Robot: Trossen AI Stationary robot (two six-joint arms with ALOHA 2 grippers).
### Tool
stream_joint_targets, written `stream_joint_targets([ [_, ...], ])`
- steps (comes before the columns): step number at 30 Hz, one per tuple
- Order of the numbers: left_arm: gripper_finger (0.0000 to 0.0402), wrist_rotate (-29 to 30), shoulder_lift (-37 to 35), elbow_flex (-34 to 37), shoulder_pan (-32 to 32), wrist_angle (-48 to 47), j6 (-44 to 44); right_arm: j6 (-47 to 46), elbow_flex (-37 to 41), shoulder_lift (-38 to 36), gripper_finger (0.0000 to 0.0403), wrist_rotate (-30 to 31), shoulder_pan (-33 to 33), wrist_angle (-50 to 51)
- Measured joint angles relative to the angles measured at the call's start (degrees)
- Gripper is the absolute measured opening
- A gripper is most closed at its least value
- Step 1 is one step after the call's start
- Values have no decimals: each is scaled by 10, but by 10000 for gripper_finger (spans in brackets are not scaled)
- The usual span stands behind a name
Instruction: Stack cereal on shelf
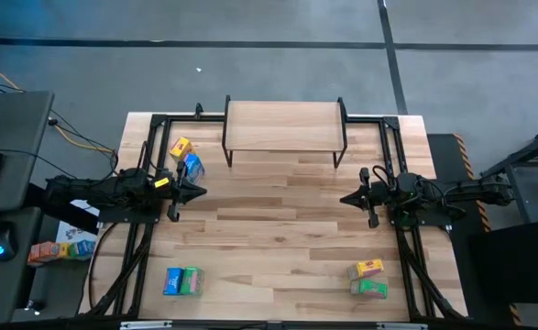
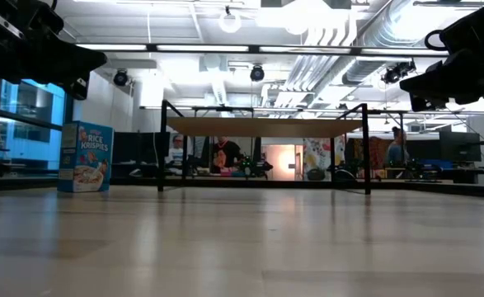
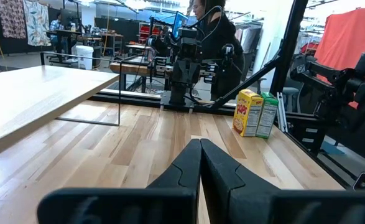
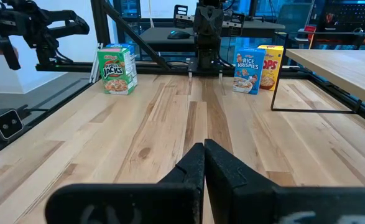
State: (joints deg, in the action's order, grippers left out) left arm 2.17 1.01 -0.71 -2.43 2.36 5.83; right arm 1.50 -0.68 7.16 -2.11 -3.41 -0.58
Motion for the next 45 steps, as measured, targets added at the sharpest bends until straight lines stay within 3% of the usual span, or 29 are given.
stream_joint_targets([
  [23,0,0,0,0,0,16,0,0,0,0,0,0,0,0],
  [30,4,48,3,0,2,109,19,0,0,0,0,0,0,0],
  [34,36,73,30,-18,1,110,34,0,0,0,0,0,0,0],
  [39,109,128,110,-98,1,63,42,0,0,0,0,0,0,0],
  [45,195,196,232,-254,2,-116,65,0,0,0,0,0,0,0],
])
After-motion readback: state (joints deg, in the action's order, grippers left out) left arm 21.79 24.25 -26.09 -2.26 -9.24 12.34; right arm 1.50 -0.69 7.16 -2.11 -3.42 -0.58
